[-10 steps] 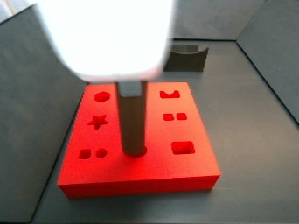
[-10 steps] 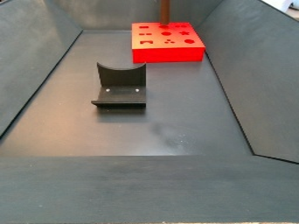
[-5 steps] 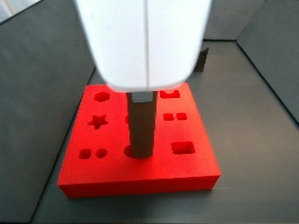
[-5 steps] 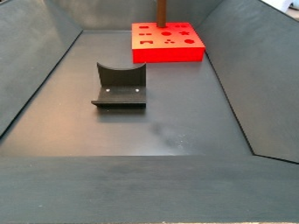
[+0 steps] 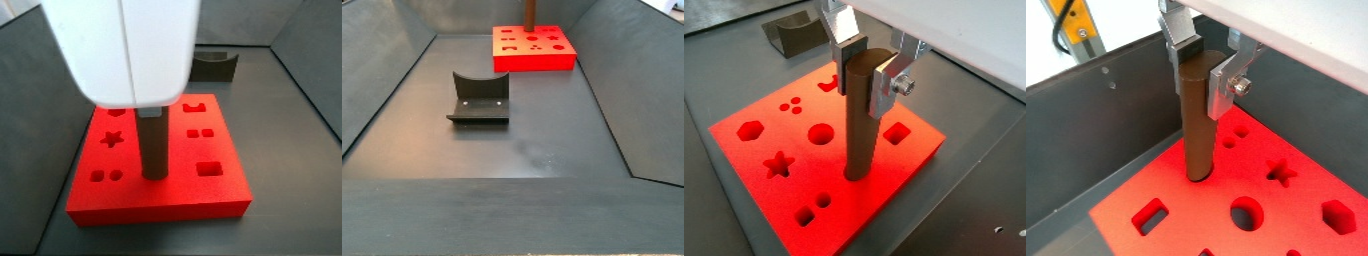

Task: Pick up the oval object. Move up. Place the oval object on the fixture. Regrasp the oval object. Move to above the board. Insert the oval object.
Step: Insert the oval object.

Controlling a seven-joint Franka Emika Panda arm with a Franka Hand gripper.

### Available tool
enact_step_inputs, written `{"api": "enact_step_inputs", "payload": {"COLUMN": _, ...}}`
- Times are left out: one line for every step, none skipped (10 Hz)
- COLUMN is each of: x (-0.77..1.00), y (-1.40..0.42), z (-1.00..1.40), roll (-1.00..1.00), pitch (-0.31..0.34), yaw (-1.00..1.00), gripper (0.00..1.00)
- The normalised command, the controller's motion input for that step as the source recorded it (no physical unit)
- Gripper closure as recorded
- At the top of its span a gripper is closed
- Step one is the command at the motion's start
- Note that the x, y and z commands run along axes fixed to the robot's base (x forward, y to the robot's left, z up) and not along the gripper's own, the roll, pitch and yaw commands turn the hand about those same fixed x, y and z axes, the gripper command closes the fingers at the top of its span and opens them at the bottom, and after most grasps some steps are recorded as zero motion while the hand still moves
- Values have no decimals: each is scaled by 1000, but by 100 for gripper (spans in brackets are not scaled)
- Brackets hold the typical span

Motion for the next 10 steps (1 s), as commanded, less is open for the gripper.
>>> {"api": "enact_step_inputs", "payload": {"x": -126, "y": 0, "z": -6, "roll": 0, "pitch": 0, "yaw": -46, "gripper": 100}}
{"api": "enact_step_inputs", "payload": {"x": -20, "y": 0, "z": -3, "roll": 0, "pitch": 0, "yaw": 0, "gripper": 100}}
{"api": "enact_step_inputs", "payload": {"x": 0, "y": 54, "z": -120, "roll": 57, "pitch": 13, "yaw": 0, "gripper": 100}}
{"api": "enact_step_inputs", "payload": {"x": 0, "y": 11, "z": -320, "roll": 221, "pitch": 37, "yaw": 260, "gripper": 100}}
{"api": "enact_step_inputs", "payload": {"x": 186, "y": 500, "z": -311, "roll": 43, "pitch": 61, "yaw": 474, "gripper": 100}}
{"api": "enact_step_inputs", "payload": {"x": 0, "y": 143, "z": -234, "roll": 24, "pitch": 11, "yaw": 157, "gripper": 100}}
{"api": "enact_step_inputs", "payload": {"x": 0, "y": 0, "z": 0, "roll": 3, "pitch": 19, "yaw": 0, "gripper": 100}}
{"api": "enact_step_inputs", "payload": {"x": 0, "y": 0, "z": -323, "roll": 60, "pitch": 0, "yaw": 0, "gripper": 100}}
{"api": "enact_step_inputs", "payload": {"x": 0, "y": 71, "z": -889, "roll": -96, "pitch": -109, "yaw": 0, "gripper": 100}}
{"api": "enact_step_inputs", "payload": {"x": 0, "y": 280, "z": -969, "roll": -54, "pitch": -43, "yaw": 77, "gripper": 100}}
